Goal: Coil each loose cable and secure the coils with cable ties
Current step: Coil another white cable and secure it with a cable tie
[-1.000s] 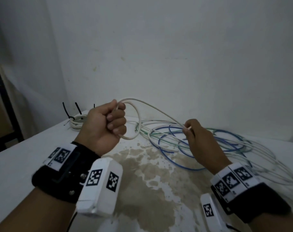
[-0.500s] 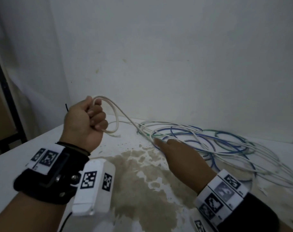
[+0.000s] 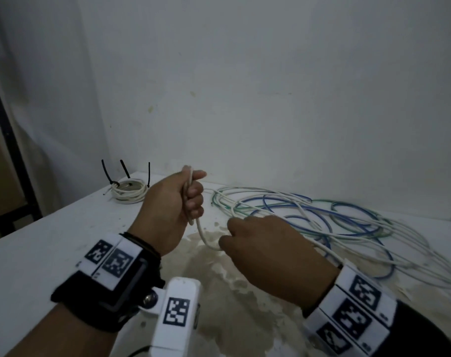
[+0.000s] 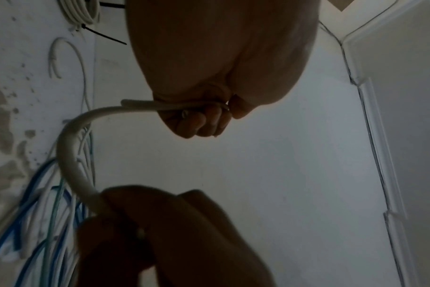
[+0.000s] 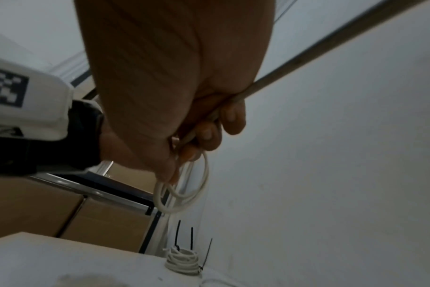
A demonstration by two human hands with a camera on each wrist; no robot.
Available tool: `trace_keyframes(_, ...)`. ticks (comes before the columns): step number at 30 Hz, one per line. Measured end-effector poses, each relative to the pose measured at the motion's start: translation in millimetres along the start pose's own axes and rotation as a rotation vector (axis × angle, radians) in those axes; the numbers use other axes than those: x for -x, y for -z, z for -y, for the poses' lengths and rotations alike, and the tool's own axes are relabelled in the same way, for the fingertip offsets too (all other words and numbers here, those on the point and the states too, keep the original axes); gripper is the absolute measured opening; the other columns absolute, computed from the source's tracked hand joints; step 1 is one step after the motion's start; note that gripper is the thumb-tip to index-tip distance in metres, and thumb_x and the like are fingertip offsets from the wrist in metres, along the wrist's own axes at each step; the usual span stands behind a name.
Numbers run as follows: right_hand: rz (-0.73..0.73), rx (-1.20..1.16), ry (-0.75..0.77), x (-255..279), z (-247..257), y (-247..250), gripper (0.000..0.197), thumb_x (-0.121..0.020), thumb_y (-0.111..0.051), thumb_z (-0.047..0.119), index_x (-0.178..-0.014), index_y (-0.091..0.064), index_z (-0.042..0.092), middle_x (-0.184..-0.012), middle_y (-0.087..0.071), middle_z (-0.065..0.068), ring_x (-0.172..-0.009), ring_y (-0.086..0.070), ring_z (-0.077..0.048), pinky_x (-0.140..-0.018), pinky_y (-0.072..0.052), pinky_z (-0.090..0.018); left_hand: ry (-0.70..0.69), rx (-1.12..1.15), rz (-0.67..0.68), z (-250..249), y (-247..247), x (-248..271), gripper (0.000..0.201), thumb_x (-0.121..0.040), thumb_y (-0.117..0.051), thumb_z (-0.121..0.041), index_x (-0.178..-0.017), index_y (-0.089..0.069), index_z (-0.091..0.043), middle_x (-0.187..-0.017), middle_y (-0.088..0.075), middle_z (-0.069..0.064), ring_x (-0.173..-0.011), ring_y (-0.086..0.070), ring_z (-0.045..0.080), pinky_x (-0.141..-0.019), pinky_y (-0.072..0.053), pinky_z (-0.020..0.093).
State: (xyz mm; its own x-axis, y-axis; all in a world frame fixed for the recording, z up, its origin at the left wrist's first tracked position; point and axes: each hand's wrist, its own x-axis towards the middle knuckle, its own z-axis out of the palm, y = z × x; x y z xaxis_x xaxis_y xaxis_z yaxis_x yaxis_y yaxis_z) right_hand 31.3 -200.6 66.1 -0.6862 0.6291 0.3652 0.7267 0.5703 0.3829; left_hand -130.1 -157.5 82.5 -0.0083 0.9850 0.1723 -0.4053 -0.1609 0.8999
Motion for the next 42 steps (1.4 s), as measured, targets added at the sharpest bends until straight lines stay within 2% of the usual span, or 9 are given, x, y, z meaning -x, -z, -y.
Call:
trace_keyframes(4, -0.069, -0.016, 0.087, 0.3, -5.6, 13.9, 0.018, -0.063, -0.06, 0.009, -0.071, -0.068, 0.023, -0.064, -0.044, 0.001, -0.045, -0.044, -0.018, -0.045, -0.016, -0.028, -0.011, -0.139, 0.038, 5.7, -8.0, 4.7, 0.024, -0.103, -0.034, -0.02, -0.091, -0.049, -0.006, -0.055, -0.032, -0.001, -0.043, -0.032, 0.01, -0.041, -0.031, 0.019)
trace_keyframes(9, -0.232, -0.137, 0.144, -3.9, -21.7, 19.8, 0.025, -0.064, -0.079, 0.007, -0.08, -0.067, 0.022, -0.074, -0.046, -0.003, -0.048, -0.044, -0.02, -0.047, -0.02, -0.026, -0.003, -0.301, 0.109, 12.0, -12.7, 9.9, 0.027, -0.102, -0.037, -0.018, -0.084, -0.052, -0.006, -0.058, -0.033, 0.005, -0.046, -0.033, 0.013, -0.041, -0.028, 0.02)
trace_keyframes(14, -0.231, -0.322, 0.052, -5.7, -31.6, 27.0, 0.012, -0.077, -0.07, 0.011, -0.088, -0.069, 0.018, -0.07, -0.053, -0.001, -0.051, -0.05, -0.019, -0.041, -0.041, -0.031, 0.071, -0.444, 0.256, 14.6, -19.2, 18.2, 0.028, -0.099, -0.041, -0.016, -0.085, -0.058, 0.001, -0.07, -0.05, 0.022, -0.063, -0.051, 0.026, -0.051, -0.049, 0.026)
trace_keyframes(19, -0.282, -0.547, -0.098, -5.6, -46.3, 13.4, 0.023, -0.088, -0.053, 0.034, -0.093, -0.072, 0.022, -0.079, -0.055, 0.006, -0.07, -0.055, -0.012, -0.061, -0.046, -0.028, 0.253, -0.276, 0.35, 12.5, -24.8, 25.5, 0.038, -0.098, -0.036, -0.022, -0.064, -0.048, -0.014, -0.054, -0.034, 0.003, -0.04, -0.03, 0.014, -0.041, -0.026, 0.02)
trace_keyframes(26, -0.34, -0.89, -0.237, 0.2, -45.2, 3.3, 0.02, -0.092, -0.057, 0.021, -0.104, -0.073, 0.021, -0.097, -0.072, 0.008, -0.091, -0.062, 0.0, -0.084, -0.047, -0.016, 0.403, -0.12, 0.408, 7.2, -26.7, 18.7, 0.054, -0.095, -0.03, -0.051, -0.065, -0.054, -0.013, -0.044, -0.024, -0.005, -0.032, -0.015, 0.005, -0.037, -0.01, 0.013)
trace_keyframes(31, -0.327, -0.909, -0.26, 1.4, -45.8, 7.6, 0.02, -0.094, -0.054, 0.021, -0.104, -0.072, 0.02, -0.079, -0.066, 0.011, -0.075, -0.059, 0.0, -0.073, -0.047, -0.019, 0.286, -0.163, 0.415, 0.1, -29.9, 20.2, 0.048, -0.095, -0.035, -0.045, -0.072, -0.058, -0.009, -0.049, -0.029, -0.002, -0.035, -0.02, 0.007, -0.036, -0.017, 0.017)
trace_keyframes(34, -0.468, -0.914, -0.381, -1.7, -55.1, 11.7, 0.018, -0.094, -0.056, 0.02, -0.101, -0.072, 0.015, -0.071, -0.057, 0.024, -0.069, -0.055, 0.01, -0.068, -0.039, -0.007, -0.014, -0.157, 0.355, 5.0, -32.6, 20.7, 0.03, -0.094, -0.041, -0.026, -0.089, -0.057, -0.002, -0.059, -0.048, 0.002, -0.046, -0.036, 0.011, -0.049, -0.033, 0.024)
trace_keyframes(37, -0.501, -0.922, -0.405, -2.5, -58.5, 18.6, 0.016, -0.095, -0.054, 0.018, -0.095, -0.07, 0.022, -0.064, -0.058, 0.016, -0.063, -0.055, 0.001, -0.06, -0.039, -0.01, -0.2, -0.186, 0.297, 9.3, -36.7, 20.6, 0.026, -0.099, -0.037, -0.013, -0.098, -0.06, 0.0, -0.066, -0.055, 0.0, -0.052, -0.037, 0.01, -0.052, -0.036, 0.022)
trace_keyframes(42, -0.29, -0.625, -0.337, -4.4, -61.0, 33.6, 0.024, -0.094, -0.044, 0.015, -0.104, -0.066, 0.015, -0.097, -0.066, -0.005, -0.092, -0.06, -0.021, -0.08, -0.045, -0.029, -0.365, -0.562, 0.259, 7.0, -38.3, 15.1, 0.025, -0.097, -0.046, -0.018, -0.091, -0.065, -0.003, -0.063, -0.051, -0.006, -0.055, -0.039, 0.01, -0.058, -0.033, 0.027)
